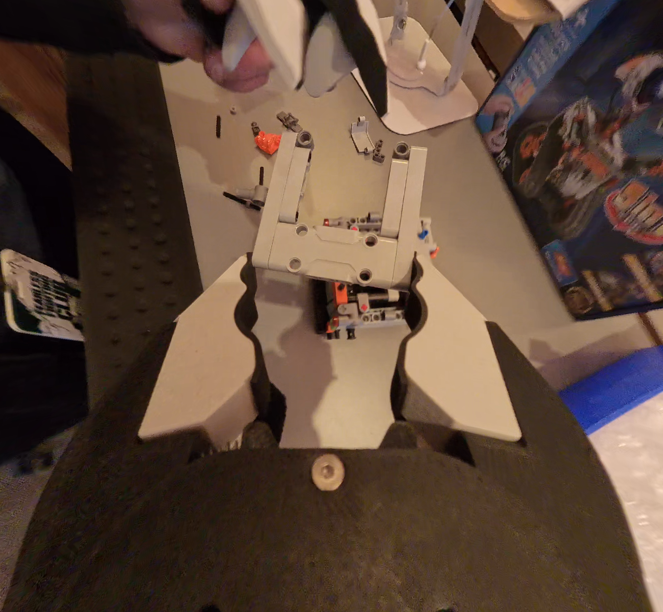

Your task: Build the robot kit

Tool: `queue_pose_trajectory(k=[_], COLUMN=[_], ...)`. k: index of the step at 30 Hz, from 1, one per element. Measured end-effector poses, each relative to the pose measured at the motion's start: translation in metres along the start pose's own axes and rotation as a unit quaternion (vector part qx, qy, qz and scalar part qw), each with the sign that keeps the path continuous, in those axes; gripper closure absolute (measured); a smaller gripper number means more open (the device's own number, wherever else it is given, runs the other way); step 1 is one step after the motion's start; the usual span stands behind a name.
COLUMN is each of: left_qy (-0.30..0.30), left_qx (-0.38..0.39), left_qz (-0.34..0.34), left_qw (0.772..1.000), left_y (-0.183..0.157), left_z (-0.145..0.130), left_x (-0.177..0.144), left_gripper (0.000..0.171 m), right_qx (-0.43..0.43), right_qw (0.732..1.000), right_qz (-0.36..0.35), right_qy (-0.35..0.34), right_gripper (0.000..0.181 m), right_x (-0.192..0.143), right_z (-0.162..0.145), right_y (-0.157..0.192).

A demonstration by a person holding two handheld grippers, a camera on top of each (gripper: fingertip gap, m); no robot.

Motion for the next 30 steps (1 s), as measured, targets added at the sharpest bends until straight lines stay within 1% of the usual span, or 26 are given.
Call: queue_pose_trajectory(k=[2, 3, 5, 6, 8, 9, 10, 11, 12, 14, 16, 18, 19, 20, 23, 27, 30], left_qy=[0.000, 0.014, 0.033, 0.047, 0.063, 0.079, 0.092, 0.091, 0.084, 0.077, 0.063, 0.061, 0.057, 0.051, 0.043, 0.022, 0.009], left_qx=[-0.038, -0.049, -0.068, -0.078, -0.088, -0.087, -0.086, -0.087, -0.089, -0.102, -0.113, -0.114, -0.117, -0.116, -0.126, -0.143, -0.148], left_qz=[-0.015, -0.029, -0.014, -0.031, -0.057, -0.066, -0.070, -0.068, -0.070, -0.080, -0.070, -0.075, -0.078, -0.091, -0.102, -0.106, -0.095], left_qw=[0.999, 0.998, 0.997, 0.995, 0.992, 0.991, 0.990, 0.990, 0.990, 0.989, 0.989, 0.989, 0.988, 0.988, 0.986, 0.984, 0.984], left_y=[0.007, 0.008, 0.016, 0.016, 0.011, 0.009, 0.007, 0.006, 0.006, 0.006, 0.009, 0.009, 0.009, 0.006, 0.007, 0.008, 0.010], left_z=[0.007, 0.008, 0.009, 0.008, 0.006, 0.003, 0.000, -0.001, -0.002, -0.003, -0.003, -0.003, -0.003, -0.002, -0.001, -0.001, -0.001], left_x=[-0.003, -0.004, -0.005, -0.005, -0.004, -0.003, -0.002, -0.001, 0.000, 0.000, -0.001, -0.002, -0.003, -0.004, -0.002, -0.001, 0.002], left_gripper=[0.118, 0.116, 0.113, 0.113, 0.121, 0.129, 0.133, 0.136, 0.145, 0.155, 0.151, 0.148, 0.151, 0.163, 0.166, 0.167, 0.167], right_qx=[-0.051, -0.075, -0.120, -0.140, -0.173, -0.185, -0.194, -0.201, -0.208, -0.220, -0.225, -0.229, -0.230, -0.232, -0.232, -0.230, -0.225], right_qw=[0.998, 0.996, 0.991, 0.987, 0.979, 0.976, 0.974, 0.973, 0.971, 0.968, 0.966, 0.966, 0.965, 0.965, 0.964, 0.965, 0.966], right_qz=[-0.004, -0.008, -0.010, -0.014, -0.022, -0.025, -0.027, -0.026, -0.027, -0.033, -0.036, -0.035, -0.034, -0.035, -0.037, -0.043, -0.051], right_qy=[0.028, 0.039, 0.066, 0.079, 0.106, 0.112, 0.113, 0.114, 0.116, 0.118, 0.121, 0.116, 0.117, 0.121, 0.123, 0.118, 0.119], right_gripper=[0.098, 0.098, 0.098, 0.098, 0.097, 0.097, 0.097, 0.097, 0.097, 0.097, 0.098, 0.098, 0.098, 0.098, 0.098, 0.098, 0.097], right_x=[0.005, 0.008, 0.014, 0.017, 0.023, 0.026, 0.027, 0.029, 0.031, 0.033, 0.033, 0.033, 0.033, 0.033, 0.033, 0.032, 0.033], right_z=[0.011, 0.016, 0.024, 0.027, 0.031, 0.033, 0.035, 0.036, 0.037, 0.039, 0.041, 0.042, 0.042, 0.042, 0.041, 0.040, 0.039], right_y=[0.005, 0.007, 0.012, 0.014, 0.017, 0.017, 0.017, 0.018, 0.018, 0.018, 0.017, 0.017, 0.017, 0.016, 0.013, 0.011, 0.008])
Point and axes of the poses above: each gripper's, where its closed fingertips meet, x out along the fingers, z out of its top, y = z × x across the jaws, the point moved 7 cm from there along -x, back along the fingers, and after that the axes turned 10 degrees about z, right-handed, at the moved point
